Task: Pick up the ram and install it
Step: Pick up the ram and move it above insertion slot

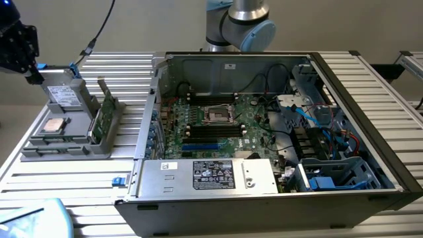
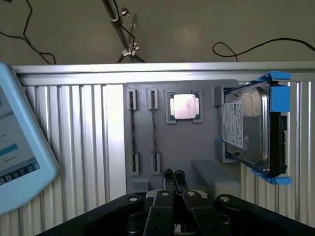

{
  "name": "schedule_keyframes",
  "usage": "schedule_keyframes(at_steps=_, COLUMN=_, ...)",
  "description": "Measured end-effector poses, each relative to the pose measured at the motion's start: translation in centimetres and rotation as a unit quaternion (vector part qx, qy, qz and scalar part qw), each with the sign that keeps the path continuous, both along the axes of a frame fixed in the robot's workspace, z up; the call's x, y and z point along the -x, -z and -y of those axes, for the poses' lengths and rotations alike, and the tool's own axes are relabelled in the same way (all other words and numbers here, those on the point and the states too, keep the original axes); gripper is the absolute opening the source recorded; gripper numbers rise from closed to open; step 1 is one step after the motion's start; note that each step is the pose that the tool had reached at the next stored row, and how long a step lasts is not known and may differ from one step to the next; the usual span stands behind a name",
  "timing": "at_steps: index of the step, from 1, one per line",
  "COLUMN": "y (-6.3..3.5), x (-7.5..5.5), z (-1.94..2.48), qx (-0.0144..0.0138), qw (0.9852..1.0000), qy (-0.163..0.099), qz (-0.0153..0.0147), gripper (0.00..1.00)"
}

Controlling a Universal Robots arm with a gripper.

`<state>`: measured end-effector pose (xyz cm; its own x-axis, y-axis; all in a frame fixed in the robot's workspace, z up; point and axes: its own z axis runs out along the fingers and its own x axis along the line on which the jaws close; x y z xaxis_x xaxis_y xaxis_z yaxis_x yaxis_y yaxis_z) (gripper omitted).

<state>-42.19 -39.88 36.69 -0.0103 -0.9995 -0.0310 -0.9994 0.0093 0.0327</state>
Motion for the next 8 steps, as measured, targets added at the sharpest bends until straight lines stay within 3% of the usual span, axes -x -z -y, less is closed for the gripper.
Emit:
schedule_keyframes(at_steps=5, y=0.01, x=0.05, z=-0.01, qx=0.0, qw=0.999, qy=-0.045, qz=0.0, gripper=0.11)
schedule_keyframes(at_steps=8, y=0.01, x=0.08, z=-0.01, qx=0.0001, qw=0.9989, qy=-0.047, qz=-0.0001, gripper=0.11)
